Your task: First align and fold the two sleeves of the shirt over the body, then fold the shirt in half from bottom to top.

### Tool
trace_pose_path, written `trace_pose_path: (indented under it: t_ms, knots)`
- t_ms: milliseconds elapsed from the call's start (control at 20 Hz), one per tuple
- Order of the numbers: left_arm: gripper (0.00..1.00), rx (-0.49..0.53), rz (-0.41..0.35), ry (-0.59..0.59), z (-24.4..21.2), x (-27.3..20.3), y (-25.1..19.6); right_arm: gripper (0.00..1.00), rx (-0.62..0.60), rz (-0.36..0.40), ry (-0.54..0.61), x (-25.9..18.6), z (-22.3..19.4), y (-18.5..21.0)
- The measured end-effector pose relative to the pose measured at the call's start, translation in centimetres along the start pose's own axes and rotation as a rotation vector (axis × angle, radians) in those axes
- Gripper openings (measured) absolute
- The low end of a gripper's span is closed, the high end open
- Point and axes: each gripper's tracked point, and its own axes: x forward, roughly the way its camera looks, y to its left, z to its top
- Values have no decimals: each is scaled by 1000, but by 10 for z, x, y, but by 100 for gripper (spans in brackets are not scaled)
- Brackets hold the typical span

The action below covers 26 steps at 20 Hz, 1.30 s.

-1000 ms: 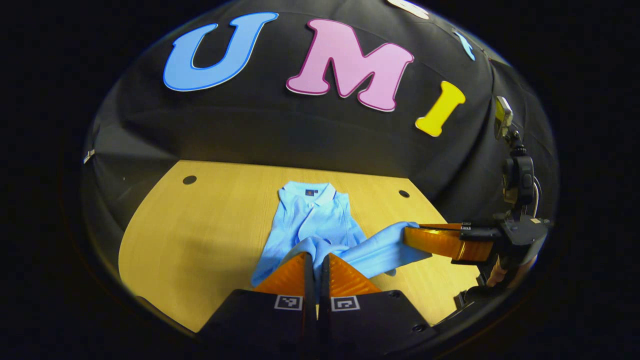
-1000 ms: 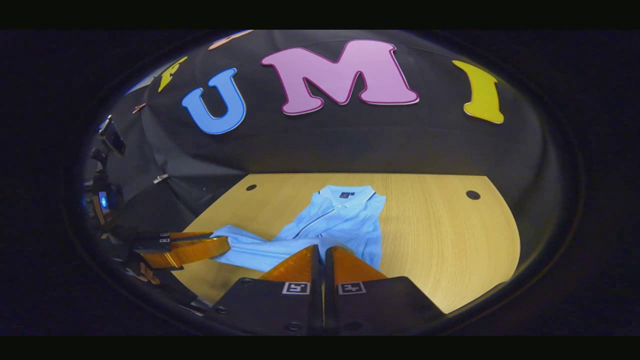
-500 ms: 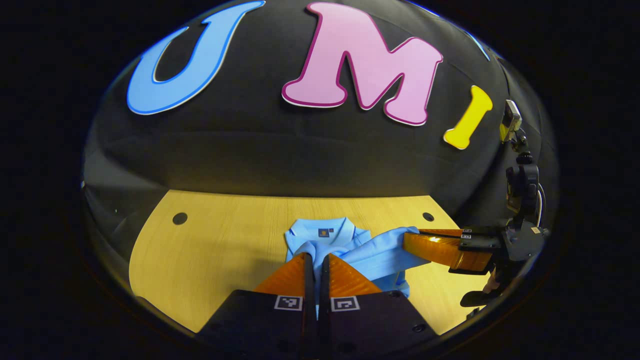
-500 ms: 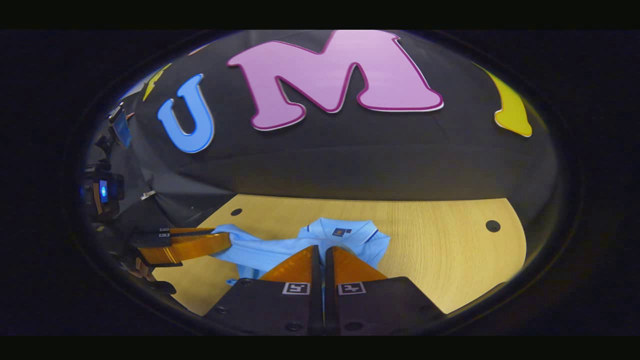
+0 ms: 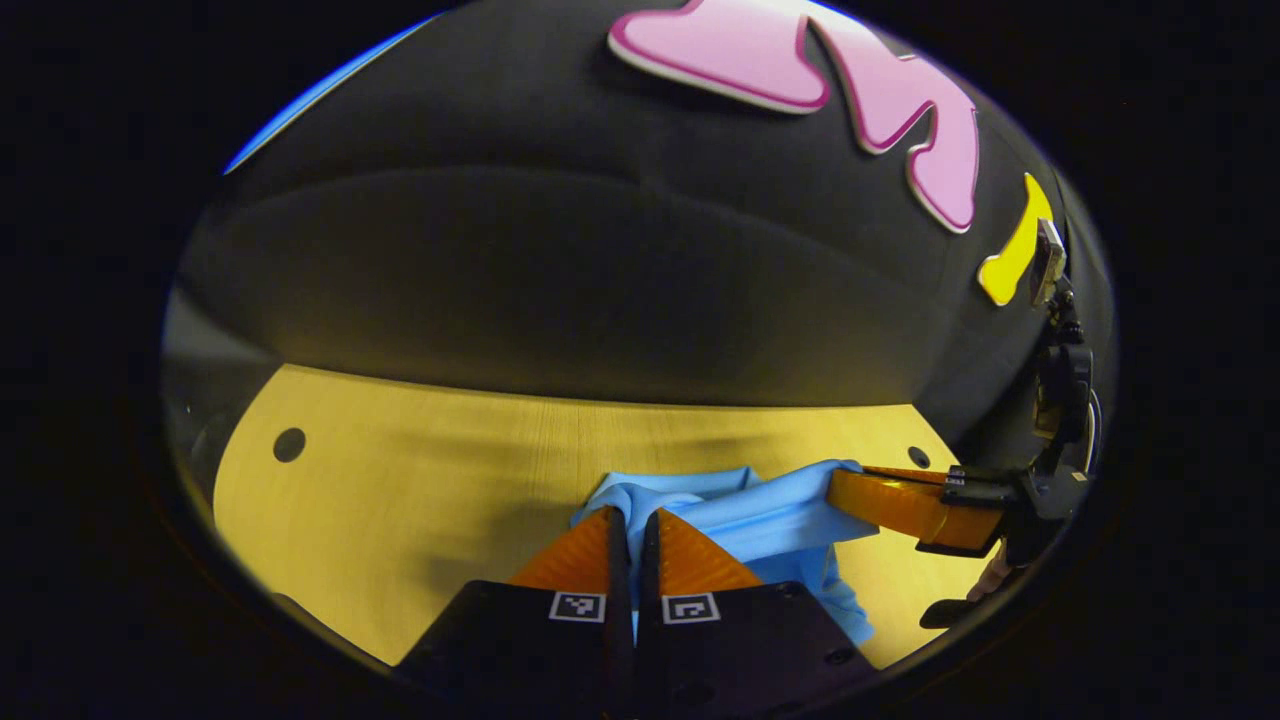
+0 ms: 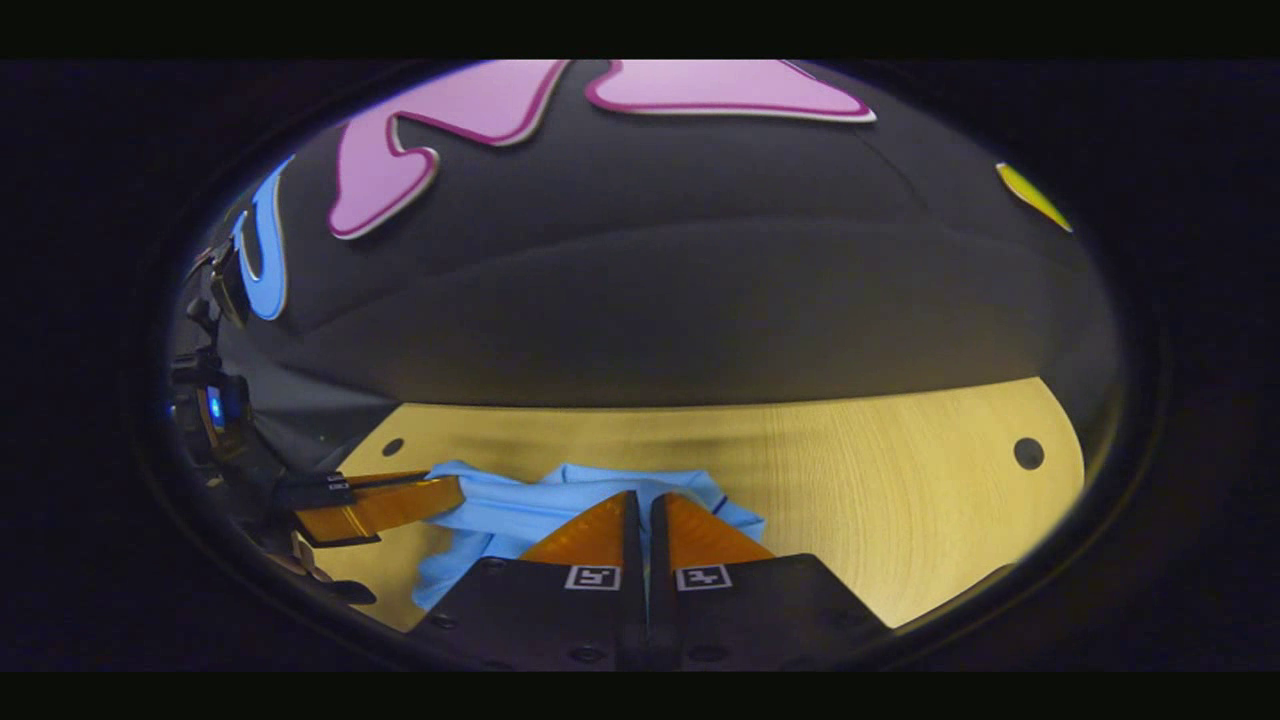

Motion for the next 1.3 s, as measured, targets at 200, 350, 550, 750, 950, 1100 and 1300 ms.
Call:
trace_pose_path:
  t_ms: [200,350,550,750,950,1100,1300]
  knots:
    - [34,27,98,-1,-9,12,24,12,-91,-56,28,9,-22,-11]
    - [66,-3,87,-43,-8,-14,24,38,-83,-72,-7,-18,-24,-6]
    - [97,0,105,-146,-14,-81,23,99,-99,-110,-46,-62,-38,-7]
    - [97,29,103,-233,-22,-165,6,98,-111,-144,-133,-132,-35,5]
    - [98,67,82,-273,-27,-255,-16,98,-130,-158,-210,-220,-26,29]
    - [97,63,65,-357,-26,-331,-35,98,-154,-157,-265,-284,-24,46]
    - [97,45,66,-434,-42,-423,-57,98,-139,-146,-335,-375,-40,72]
